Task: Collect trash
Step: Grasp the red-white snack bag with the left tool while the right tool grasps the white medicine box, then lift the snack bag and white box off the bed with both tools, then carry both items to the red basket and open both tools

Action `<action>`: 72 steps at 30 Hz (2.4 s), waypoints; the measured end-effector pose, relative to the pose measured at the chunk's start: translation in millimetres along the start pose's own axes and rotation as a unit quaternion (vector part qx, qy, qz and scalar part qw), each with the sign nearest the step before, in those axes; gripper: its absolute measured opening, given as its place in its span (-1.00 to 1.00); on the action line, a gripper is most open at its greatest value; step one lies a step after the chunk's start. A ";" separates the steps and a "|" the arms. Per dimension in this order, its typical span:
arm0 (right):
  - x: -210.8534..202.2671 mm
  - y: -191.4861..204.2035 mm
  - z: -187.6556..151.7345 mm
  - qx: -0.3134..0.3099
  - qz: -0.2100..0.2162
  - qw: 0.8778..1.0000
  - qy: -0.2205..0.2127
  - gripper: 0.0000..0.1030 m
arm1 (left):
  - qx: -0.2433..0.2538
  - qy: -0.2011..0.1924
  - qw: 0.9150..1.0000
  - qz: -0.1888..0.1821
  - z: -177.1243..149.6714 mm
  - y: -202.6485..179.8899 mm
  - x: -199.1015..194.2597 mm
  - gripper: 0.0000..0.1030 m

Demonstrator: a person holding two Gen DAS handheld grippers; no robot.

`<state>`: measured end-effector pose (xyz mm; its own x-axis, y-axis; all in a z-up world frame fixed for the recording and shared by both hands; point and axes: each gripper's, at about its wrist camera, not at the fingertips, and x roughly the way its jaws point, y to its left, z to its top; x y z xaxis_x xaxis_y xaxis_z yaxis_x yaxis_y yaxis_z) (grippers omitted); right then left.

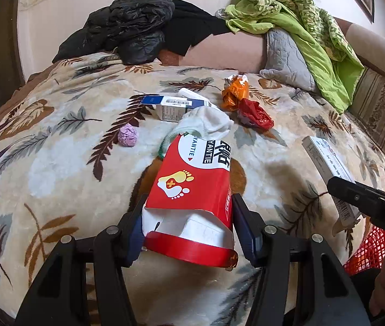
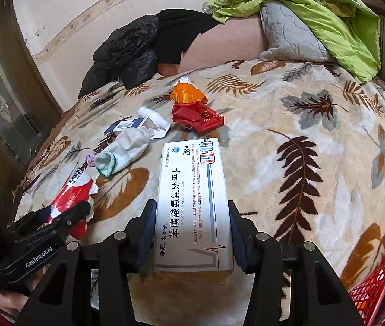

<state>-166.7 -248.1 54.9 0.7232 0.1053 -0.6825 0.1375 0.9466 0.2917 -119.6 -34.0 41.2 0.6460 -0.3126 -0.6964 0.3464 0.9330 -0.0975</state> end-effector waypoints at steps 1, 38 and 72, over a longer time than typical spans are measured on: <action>0.3 0.9 -0.1 -0.001 -0.001 1.000 0.000 0.04 | -0.003 -0.001 1.000 -0.001 0.2 2.4 -0.5 0.11; 1.1 -1.1 0.2 -0.004 -0.008 1.000 -0.001 0.04 | -0.013 -0.005 1.000 -0.007 1.5 7.9 -4.8 0.11; -51.4 -18.1 -13.1 0.031 0.014 0.999 -0.018 0.04 | 0.020 -0.011 0.998 -0.052 3.2 -26.1 -24.1 0.11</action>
<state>-215.3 -266.7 75.9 0.7511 0.1184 -0.6495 0.1584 0.9228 0.3513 -142.0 -51.4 62.9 0.6199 -0.4113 -0.6683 0.4392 0.8876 -0.1389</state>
